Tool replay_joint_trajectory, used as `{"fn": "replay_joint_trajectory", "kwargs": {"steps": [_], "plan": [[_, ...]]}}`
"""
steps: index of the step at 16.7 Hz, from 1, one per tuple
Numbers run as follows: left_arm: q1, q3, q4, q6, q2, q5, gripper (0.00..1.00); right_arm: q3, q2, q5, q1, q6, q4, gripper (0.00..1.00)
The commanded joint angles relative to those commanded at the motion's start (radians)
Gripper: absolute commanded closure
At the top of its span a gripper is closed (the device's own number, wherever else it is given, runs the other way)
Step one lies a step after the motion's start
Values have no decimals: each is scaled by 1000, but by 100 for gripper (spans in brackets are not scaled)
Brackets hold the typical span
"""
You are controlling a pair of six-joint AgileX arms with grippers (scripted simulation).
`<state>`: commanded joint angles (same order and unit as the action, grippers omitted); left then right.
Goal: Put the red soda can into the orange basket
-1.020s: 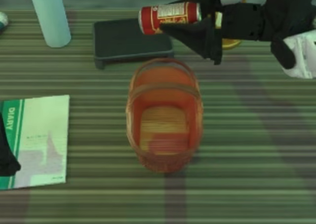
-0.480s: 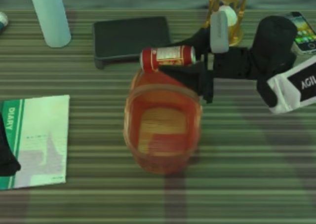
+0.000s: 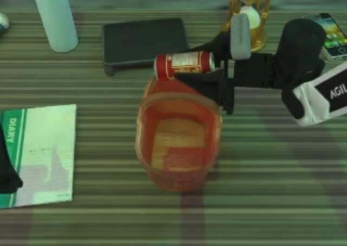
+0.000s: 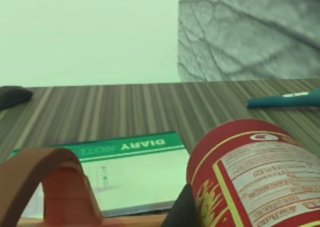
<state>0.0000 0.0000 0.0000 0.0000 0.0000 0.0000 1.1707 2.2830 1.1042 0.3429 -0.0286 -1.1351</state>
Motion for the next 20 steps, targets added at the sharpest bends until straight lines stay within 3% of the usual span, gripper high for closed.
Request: {"fn": "replay_joint_trajectory", "kwargs": {"steps": [9, 20], "plan": [[0, 0, 0, 0, 0, 0, 0, 0, 0, 0, 0, 0, 0, 2], [-4, 8, -8, 5, 9, 1, 0, -6, -8, -3, -5, 1, 6, 0]]}}
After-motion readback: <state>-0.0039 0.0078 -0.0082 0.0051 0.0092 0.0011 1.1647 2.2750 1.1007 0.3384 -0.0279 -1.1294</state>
